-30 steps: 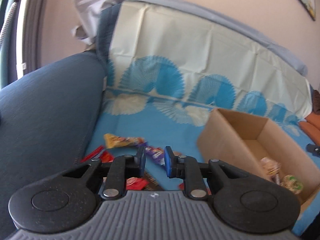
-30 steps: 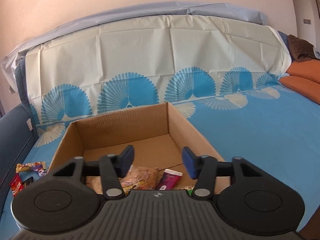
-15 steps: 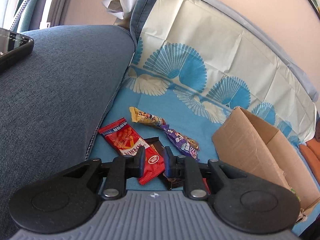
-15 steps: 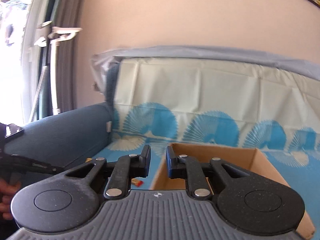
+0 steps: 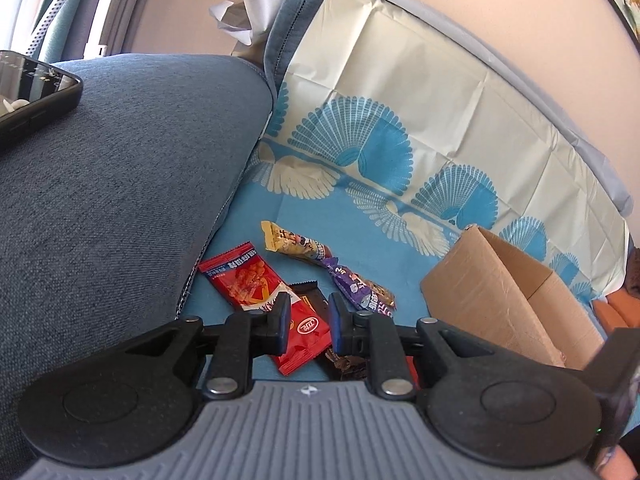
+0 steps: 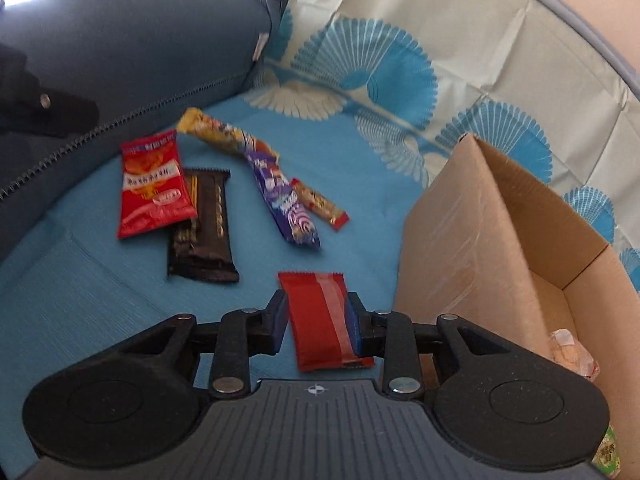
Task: Organize snacks
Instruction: 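Move both tools back toward the snacks beside the box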
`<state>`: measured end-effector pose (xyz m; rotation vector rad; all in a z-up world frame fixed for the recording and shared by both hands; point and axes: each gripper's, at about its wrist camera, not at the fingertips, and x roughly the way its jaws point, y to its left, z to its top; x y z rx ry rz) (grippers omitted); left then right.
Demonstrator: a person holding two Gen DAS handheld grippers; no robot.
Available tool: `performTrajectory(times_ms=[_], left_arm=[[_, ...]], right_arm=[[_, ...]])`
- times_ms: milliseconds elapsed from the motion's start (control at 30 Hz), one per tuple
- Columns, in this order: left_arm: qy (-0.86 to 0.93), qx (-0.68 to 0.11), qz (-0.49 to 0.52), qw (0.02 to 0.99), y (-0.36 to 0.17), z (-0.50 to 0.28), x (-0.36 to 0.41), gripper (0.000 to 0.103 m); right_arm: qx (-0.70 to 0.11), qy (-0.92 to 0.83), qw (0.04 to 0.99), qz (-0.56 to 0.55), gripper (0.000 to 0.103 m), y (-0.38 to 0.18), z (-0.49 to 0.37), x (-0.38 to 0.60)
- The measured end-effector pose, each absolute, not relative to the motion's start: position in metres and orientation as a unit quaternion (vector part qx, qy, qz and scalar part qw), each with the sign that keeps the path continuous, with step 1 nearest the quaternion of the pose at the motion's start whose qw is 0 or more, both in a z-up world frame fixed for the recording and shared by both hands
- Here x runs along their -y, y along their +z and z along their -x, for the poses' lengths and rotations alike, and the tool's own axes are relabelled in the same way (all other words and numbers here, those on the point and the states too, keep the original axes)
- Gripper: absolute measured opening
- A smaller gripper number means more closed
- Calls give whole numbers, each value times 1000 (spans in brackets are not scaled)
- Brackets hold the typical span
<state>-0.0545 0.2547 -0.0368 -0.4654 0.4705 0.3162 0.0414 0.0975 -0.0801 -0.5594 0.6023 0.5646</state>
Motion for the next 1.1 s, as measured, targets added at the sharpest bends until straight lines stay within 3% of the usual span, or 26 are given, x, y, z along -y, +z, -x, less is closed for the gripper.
performTrajectory(times_ms=[67, 133, 167, 200, 233, 333, 600, 633, 667, 700, 733, 833, 900, 933, 967, 1100], left_arm=[[157, -231, 228, 933, -38, 54, -256, 23], [160, -232, 231, 931, -39, 53, -257, 23], [162, -232, 233, 931, -39, 53, -258, 23], [162, -231, 233, 931, -39, 53, -258, 23], [162, -229, 232, 931, -38, 54, -258, 23], [163, -227, 231, 932, -38, 55, -257, 23], [162, -230, 229, 932, -37, 55, -256, 23], [162, -232, 227, 932, -36, 55, -255, 24], [162, -233, 225, 932, -36, 54, -255, 26], [162, -234, 223, 932, -36, 54, -254, 28], [161, -237, 220, 932, -37, 53, -253, 29], [162, -241, 214, 933, -37, 51, -251, 29], [162, -240, 211, 934, -37, 52, -251, 29], [162, -240, 210, 934, -37, 52, -251, 29], [162, -240, 210, 934, -37, 52, -250, 29], [164, -239, 209, 934, -37, 51, -250, 30]], right_arm=[[-307, 270, 865, 291, 42, -94, -44, -105], [-309, 264, 862, 303, 41, -103, -47, -107], [-304, 264, 864, 302, 37, -104, -48, -107], [-305, 269, 864, 297, 26, -104, -48, -105], [-312, 278, 861, 291, 7, -105, -47, -104], [-305, 293, 858, 290, 0, -104, -43, -102], [-258, 286, 874, 296, 0, -90, -29, -103], [-256, 277, 875, 304, 10, -92, -30, -106], [-262, 267, 875, 306, 36, -93, -35, -107], [-275, 266, 875, 296, 48, -94, -40, -107], [-287, 266, 875, 285, 55, -95, -45, -108], [-301, 257, 873, 284, 55, -101, -54, -110], [-310, 263, 874, 268, 47, -102, -58, -109], [-316, 274, 871, 258, 25, -103, -59, -107], [-314, 274, 871, 261, 10, -104, -59, -108], [-310, 289, 870, 252, 0, -104, -55, -105]])
